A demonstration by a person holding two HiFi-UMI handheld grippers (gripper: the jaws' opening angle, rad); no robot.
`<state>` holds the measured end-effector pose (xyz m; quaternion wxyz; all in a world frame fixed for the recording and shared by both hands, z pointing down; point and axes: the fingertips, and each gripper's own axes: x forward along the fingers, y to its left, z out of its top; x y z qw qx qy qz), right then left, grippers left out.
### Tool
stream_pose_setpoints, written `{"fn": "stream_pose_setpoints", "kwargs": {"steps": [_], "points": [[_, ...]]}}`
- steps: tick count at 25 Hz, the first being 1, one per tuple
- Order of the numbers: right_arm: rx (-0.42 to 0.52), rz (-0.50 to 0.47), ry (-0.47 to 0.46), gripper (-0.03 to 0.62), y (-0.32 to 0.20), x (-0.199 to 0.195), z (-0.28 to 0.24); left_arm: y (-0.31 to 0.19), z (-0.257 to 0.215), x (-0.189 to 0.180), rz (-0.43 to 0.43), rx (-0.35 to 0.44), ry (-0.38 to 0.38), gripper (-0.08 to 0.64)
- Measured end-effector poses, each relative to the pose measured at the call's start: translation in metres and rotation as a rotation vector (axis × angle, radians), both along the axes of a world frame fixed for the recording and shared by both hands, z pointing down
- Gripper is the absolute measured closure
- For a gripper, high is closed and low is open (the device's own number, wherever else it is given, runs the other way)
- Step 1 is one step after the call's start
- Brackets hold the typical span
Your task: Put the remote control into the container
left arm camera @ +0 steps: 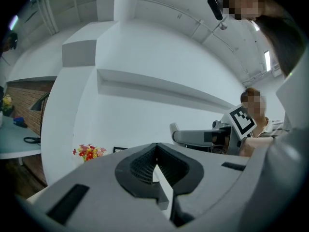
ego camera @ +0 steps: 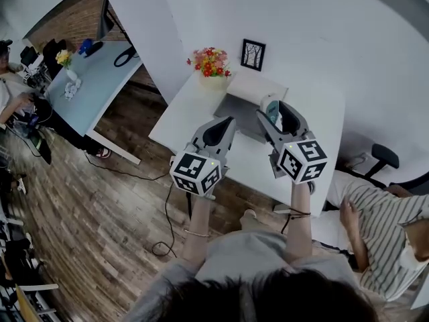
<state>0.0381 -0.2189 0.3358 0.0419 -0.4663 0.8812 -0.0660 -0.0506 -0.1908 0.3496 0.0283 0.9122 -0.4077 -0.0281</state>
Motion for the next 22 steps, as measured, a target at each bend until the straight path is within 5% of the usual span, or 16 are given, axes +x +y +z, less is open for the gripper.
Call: {"fn": "stream_pose_setpoints", "kwargs": {"steps": [22], "points": [[-0.143, -0.120, 0.090, 0.324, -0.114, -0.023, 0.063, -0.109, 0.057, -0.010, -0.049, -0.135, 0.005, 0.557]]}}
